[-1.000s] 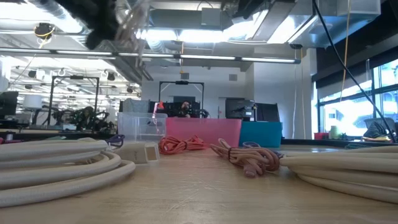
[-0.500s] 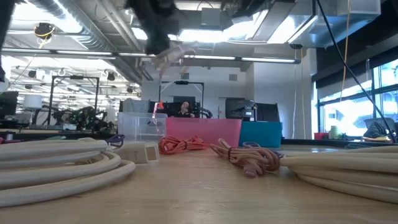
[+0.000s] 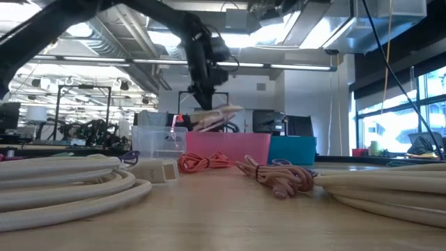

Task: Pick & Place USB Port
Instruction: Put the white HDMI cable into the pink bin

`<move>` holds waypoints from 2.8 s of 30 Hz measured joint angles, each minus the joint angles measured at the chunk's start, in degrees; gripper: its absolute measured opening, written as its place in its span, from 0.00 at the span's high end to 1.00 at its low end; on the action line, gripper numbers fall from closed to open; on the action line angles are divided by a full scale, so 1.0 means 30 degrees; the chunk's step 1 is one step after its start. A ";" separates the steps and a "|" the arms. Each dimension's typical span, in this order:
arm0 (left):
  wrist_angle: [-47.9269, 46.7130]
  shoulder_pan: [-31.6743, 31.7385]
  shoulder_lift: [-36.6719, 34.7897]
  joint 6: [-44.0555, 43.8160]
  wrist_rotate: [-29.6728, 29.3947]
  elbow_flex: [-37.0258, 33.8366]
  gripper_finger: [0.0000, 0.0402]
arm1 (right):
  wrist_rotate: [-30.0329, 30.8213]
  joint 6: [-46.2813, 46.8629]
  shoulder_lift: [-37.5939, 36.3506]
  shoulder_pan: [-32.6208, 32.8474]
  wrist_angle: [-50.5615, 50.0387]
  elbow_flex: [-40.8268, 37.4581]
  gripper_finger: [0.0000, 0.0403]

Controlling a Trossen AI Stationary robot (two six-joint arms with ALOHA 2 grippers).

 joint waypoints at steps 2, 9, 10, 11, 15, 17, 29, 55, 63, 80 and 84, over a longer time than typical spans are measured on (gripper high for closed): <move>0.0560 -0.0009 0.0651 -0.0002 -0.0009 0.0239 0.93 | 0.0000 0.0000 0.0000 0.0000 0.0000 0.0000 0.32; 0.1866 -0.0268 0.2687 -0.0517 -0.0010 0.1571 0.93 | 0.0000 -0.0007 0.0000 0.0000 0.0000 0.0000 0.32; 0.1866 -0.0313 0.3007 -0.0524 -0.0299 0.1786 0.93 | 0.0000 -0.0005 0.0000 0.0000 0.0000 0.0000 0.32; 0.1694 -0.0363 0.3305 -0.0532 -0.0568 0.1961 0.93 | 0.0000 -0.0007 0.0001 0.0000 0.0000 0.0000 0.32; 0.1290 -0.0549 0.4201 -0.0529 -0.1058 0.2428 0.93 | 0.0000 -0.0016 0.0007 0.0000 0.0000 0.0000 0.32; 0.1234 -0.0623 0.4533 -0.0528 -0.1307 0.2430 0.93 | 0.0000 -0.0029 0.0007 0.0000 0.0005 0.0000 0.32; 0.1581 -0.0676 0.4995 -0.0426 -0.1608 0.2401 0.78 | -0.0007 -0.0058 0.0007 0.0000 0.0000 0.0000 0.32; -0.3193 -0.1373 -0.8874 -0.3138 0.9684 0.1603 0.49 | -0.0632 0.1970 -0.2703 0.0217 0.0055 -0.2235 0.32; -0.1438 -0.4067 -1.9703 -0.8139 0.8221 -0.7421 0.52 | -0.3203 0.9906 -0.8623 0.2985 0.0017 -1.1162 0.32; 0.1274 -0.7701 -3.2525 -1.7787 0.0316 -2.1033 0.53 | -0.6972 2.0472 -1.0829 1.0358 1.6208 -2.4583 0.32; 0.1318 -0.7701 -3.2682 -1.6316 -0.1045 -2.1343 0.53 | -0.6951 2.0500 -0.9688 1.1199 1.7863 -2.5493 0.32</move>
